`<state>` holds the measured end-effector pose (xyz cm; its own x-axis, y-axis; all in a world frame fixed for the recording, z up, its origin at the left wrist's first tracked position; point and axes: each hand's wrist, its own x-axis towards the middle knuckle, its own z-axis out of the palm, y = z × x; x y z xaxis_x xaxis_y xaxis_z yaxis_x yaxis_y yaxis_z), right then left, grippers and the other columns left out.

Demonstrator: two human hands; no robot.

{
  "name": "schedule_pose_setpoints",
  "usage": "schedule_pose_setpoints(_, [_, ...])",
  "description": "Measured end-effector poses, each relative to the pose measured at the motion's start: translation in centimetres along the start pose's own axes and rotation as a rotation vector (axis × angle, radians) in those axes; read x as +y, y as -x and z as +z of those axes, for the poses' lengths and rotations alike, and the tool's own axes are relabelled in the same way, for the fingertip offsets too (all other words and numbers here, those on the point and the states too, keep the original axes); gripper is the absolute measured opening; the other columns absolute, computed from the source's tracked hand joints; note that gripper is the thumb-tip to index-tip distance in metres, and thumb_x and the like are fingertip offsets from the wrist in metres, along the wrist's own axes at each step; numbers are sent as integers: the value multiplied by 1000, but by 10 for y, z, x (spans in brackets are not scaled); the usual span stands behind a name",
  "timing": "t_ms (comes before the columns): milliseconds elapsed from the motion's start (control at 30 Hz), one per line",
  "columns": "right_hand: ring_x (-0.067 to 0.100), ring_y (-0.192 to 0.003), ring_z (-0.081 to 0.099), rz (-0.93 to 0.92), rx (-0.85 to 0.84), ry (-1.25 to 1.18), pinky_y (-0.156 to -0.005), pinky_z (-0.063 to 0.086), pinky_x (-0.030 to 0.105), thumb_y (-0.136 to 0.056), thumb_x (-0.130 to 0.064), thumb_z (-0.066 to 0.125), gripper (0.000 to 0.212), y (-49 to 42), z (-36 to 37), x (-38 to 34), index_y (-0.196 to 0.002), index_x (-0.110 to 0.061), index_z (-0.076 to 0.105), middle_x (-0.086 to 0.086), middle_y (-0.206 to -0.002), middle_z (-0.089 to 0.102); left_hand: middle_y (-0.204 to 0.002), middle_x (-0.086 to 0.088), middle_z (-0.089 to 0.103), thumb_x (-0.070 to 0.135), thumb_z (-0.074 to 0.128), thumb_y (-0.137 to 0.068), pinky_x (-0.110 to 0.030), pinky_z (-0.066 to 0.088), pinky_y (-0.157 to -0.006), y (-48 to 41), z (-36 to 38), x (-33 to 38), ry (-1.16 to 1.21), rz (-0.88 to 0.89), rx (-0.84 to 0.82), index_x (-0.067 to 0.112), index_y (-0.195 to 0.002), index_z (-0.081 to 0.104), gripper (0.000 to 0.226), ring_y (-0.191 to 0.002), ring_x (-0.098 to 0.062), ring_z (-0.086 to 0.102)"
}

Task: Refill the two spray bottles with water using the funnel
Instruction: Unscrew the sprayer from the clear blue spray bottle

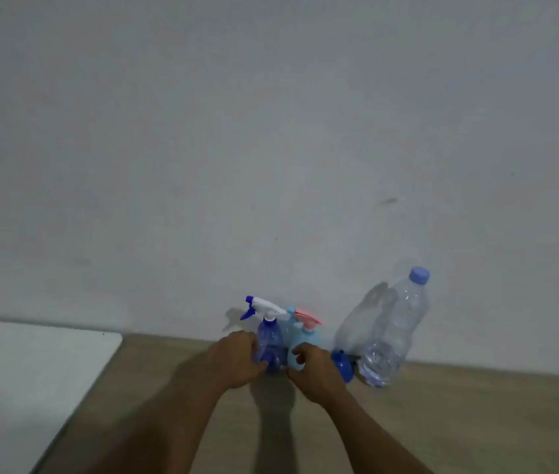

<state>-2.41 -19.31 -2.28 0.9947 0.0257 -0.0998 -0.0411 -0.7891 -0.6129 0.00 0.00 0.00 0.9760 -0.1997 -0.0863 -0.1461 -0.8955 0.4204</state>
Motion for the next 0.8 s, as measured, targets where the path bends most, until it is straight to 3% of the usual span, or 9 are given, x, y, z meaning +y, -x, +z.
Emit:
schedule_pose_setpoints(100, [10,-84,65,-23,28,-138,-81,58,36,-88,-24,68,13,-31,35,16,-99,-22,63,-5,-94,68,-103,-1,68,41,64,-86,-24,42,-66,-22,22,-17,82,-13,2,21,-102,61,26,-88,-18,65])
schedule_pose_setpoints(233, [7,-95,62,-19,86,-284,-89,52,27,-95,-18,63,21,-52,62,18,-115,-23,61,-8,-105,64,-131,-4,62,42,61,-92,-26,44,-86,-37,41,-33,108,-37,46,18,-133,51,49,-114,-22,62])
schedule_pose_setpoints(300, [7,-99,62,-22,120,-306,-93,53,27,-98,-17,59,23,-58,70,16,-121,-20,60,-5,-109,65,-132,-3,62,40,60,-94,-25,43,-86,-40,48,-34,130,14,60,21,-137,47,49,-114,-21,62])
schedule_pose_setpoints(367, [2,-96,61,-20,129,-369,-88,54,18,-100,-13,56,23,-59,76,15,-123,-16,58,-8,-106,64,-131,0,63,37,59,-95,-21,39,-82,-43,52,-34,180,63,58,27,-141,44,50,-113,-20,62])
schedule_pose_setpoints(433, [0,-93,61,-32,152,-394,-81,51,11,-101,-11,54,21,-57,78,11,-121,-16,58,-13,-101,62,-126,3,65,36,58,-95,-21,39,-81,-43,57,-38,209,59,80,31,-141,44,48,-110,-20,64])
schedule_pose_setpoints(500, [0,-90,62,-54,185,-384,-81,48,13,-102,-15,53,17,-54,82,11,-116,-18,62,-12,-97,64,-119,4,68,40,55,-96,-23,45,-79,-39,60,-40,242,39,120,33,-136,49,40,-104,-20,66])
schedule_pose_setpoints(600, [-2,-82,63,-53,190,-380,-71,45,7,-102,-17,53,13,-39,87,11,-107,-20,65,-12,-90,67,-119,-4,67,23,58,-99,-5,39,-70,-25,59,-32,377,-3,107,15,-132,56,34,-106,-20,63])
schedule_pose_setpoints(667, [0,-83,64,-55,202,-391,-71,47,9,-101,-16,54,13,-22,87,10,-105,-24,64,-10,-91,69,-123,-11,65,19,56,-100,-3,37,-75,-13,62,-28,420,-36,70,6,-131,57,34,-113,-25,61])
schedule_pose_setpoints(800, [4,-85,67,-74,223,-467,-71,56,23,-98,-9,55,30,26,85,9,-100,-38,62,-14,-91,70,-112,-1,73,30,63,-96,-4,41,-72,32,67,-25,476,-55,159,17,-124,64,32,-100,-18,67])
